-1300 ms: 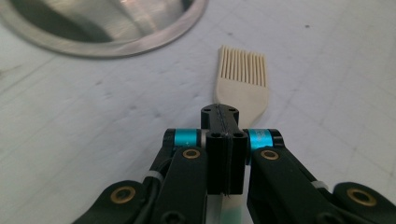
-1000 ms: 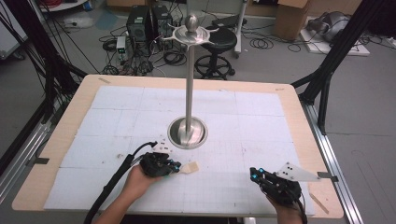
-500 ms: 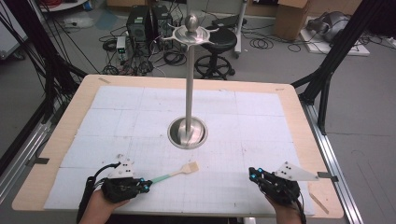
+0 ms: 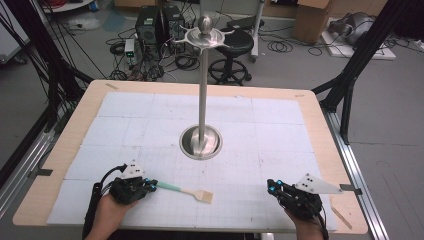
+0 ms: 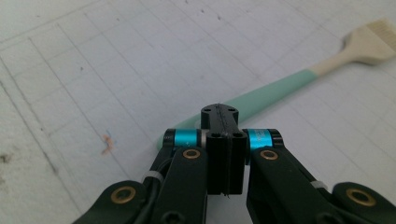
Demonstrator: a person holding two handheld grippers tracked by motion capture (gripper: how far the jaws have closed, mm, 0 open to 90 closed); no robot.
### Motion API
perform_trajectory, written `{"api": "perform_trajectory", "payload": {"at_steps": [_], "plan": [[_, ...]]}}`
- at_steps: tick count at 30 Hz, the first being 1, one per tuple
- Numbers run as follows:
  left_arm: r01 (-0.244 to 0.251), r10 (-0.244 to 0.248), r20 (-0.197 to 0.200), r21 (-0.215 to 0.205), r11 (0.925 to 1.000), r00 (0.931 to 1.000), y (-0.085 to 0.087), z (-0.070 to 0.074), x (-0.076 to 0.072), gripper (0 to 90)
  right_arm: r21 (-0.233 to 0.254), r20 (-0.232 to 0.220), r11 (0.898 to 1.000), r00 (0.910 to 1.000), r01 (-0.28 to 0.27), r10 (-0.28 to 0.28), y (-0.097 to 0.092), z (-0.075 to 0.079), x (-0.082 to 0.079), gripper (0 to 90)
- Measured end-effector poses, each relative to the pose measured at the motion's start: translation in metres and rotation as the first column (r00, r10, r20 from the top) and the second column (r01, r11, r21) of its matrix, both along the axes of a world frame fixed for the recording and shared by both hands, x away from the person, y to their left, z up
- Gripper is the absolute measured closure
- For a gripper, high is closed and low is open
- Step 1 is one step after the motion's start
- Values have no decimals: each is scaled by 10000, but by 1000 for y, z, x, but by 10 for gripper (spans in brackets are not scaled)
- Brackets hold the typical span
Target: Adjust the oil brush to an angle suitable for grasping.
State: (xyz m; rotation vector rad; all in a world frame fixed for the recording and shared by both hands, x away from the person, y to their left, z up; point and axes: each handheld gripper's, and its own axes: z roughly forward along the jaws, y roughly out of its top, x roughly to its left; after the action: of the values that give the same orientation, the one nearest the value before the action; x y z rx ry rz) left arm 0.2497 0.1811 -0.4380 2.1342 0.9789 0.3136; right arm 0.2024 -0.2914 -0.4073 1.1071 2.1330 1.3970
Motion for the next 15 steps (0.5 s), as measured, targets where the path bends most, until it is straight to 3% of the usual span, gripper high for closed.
{"api": "perform_trajectory", "payload": {"at_steps": [4, 6, 10, 13, 15], "plan": [[-149, 150, 64, -62, 9999, 9999, -5, -1, 8, 895, 4, -3, 10000, 10000, -7, 7, 0, 0, 0, 882], [-354, 360, 159, -361, 9987, 9992, -1, 2, 9, 880, 8, 5, 10000, 10000, -13, 13, 0, 0, -1, 881], [-1288, 1305, 270, -570, 9900, 9911, 21, 4, 20, 879, 35, 9, 10000, 10000, 26, -26, -1, 0, -1, 881], [-1464, 1468, 105, -357, 9886, 9891, 27, 1, 26, 882, 25, -30, 10000, 10000, -6, 6, 0, 0, -2, 882], [-1228, 1229, 52, -58, 9924, 9924, 25, -2, 27, 883, 10, 10, 10000, 10000, -1, 1, 0, 1, -2, 882]]}}
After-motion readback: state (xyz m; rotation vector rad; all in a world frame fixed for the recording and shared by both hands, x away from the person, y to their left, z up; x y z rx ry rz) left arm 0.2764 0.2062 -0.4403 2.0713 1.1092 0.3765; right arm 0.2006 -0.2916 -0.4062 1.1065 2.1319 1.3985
